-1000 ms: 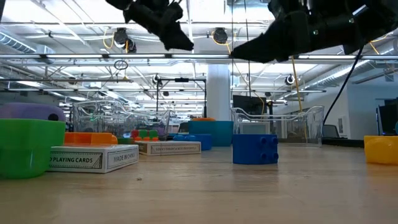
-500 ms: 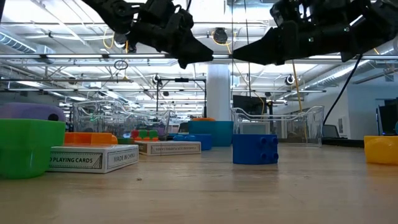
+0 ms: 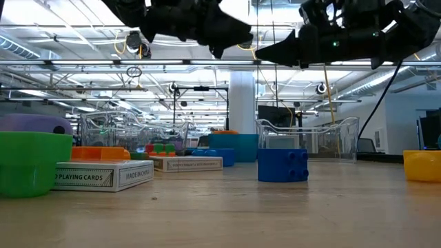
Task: Pick & Place Toys
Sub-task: Put the blue game piece into the left transparent bin
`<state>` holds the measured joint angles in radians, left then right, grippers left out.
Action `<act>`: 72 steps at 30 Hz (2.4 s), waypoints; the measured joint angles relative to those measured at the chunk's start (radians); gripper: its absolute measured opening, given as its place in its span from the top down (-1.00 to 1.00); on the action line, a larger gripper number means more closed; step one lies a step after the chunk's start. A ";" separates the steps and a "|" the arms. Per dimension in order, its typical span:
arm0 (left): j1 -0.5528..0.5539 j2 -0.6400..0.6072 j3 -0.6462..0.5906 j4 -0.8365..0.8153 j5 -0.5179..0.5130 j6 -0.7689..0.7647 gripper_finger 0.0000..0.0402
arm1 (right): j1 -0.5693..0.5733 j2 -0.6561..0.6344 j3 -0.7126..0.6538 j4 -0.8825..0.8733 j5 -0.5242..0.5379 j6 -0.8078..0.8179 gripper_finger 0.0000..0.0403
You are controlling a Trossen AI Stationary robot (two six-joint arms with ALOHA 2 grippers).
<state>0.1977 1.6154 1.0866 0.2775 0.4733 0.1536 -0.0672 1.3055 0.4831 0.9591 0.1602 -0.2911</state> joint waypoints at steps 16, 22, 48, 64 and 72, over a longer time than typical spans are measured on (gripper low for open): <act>-0.096 -0.120 -0.029 0.042 -0.232 -0.087 0.32 | 0.009 -0.045 -0.002 -0.165 -0.004 0.152 -0.05; -0.138 -0.267 -0.128 0.049 -0.337 -0.058 0.32 | 0.010 -0.055 -0.001 -0.217 -0.004 0.243 -0.05; -0.058 -0.412 -0.531 0.510 -0.501 -0.018 0.32 | 0.010 -0.055 -0.001 -0.268 -0.005 0.298 -0.05; -0.107 -0.412 -0.530 0.487 -0.493 -0.048 0.32 | 0.002 -0.054 -0.001 -0.240 -0.001 0.198 -0.05; -0.079 -0.412 -0.530 0.465 -0.501 -0.058 0.21 | 0.002 -0.054 -0.001 -0.227 -0.001 0.197 -0.05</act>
<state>0.1182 1.2034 0.5568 0.7422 -0.0279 0.0955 -0.0656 1.2514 0.4824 0.7322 0.1593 -0.0937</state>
